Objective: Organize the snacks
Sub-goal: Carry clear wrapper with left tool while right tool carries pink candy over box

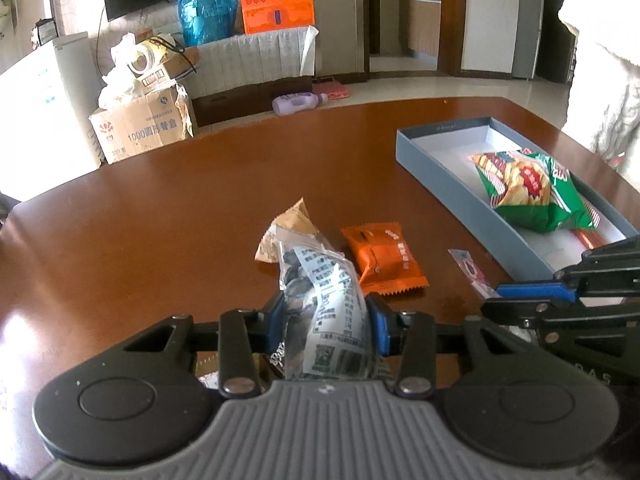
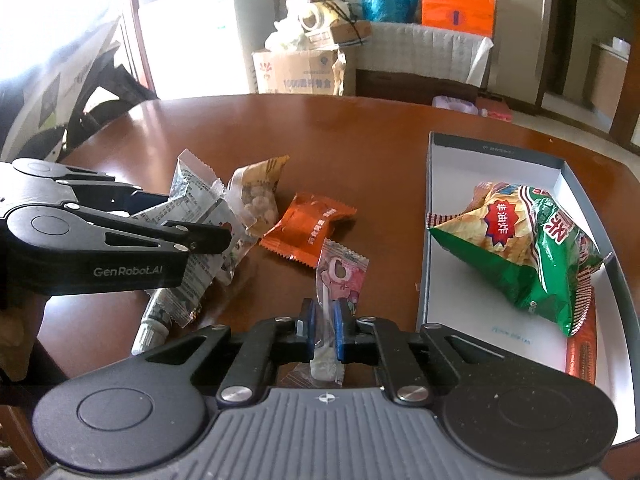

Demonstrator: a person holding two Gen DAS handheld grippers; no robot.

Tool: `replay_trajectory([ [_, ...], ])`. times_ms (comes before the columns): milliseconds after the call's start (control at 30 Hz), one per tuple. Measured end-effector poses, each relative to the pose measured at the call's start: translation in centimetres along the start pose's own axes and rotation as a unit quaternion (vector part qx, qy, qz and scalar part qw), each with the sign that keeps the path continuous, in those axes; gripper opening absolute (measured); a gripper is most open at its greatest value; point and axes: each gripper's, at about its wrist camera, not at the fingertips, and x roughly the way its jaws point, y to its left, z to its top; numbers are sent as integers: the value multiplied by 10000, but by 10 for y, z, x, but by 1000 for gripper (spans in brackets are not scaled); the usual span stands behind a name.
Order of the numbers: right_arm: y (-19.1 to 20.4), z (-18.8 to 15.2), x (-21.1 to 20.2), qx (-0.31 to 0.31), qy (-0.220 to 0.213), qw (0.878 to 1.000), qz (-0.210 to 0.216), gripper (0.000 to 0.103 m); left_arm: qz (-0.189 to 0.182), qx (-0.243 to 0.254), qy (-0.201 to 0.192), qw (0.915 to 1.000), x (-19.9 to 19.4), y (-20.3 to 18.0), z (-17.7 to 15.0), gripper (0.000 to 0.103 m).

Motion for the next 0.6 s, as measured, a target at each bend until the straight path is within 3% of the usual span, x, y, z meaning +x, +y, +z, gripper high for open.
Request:
replay_trajectory([
  [600, -11, 14, -30, 464, -612, 9970, 120, 12, -26, 77, -155, 9998, -11, -4, 6, 39],
])
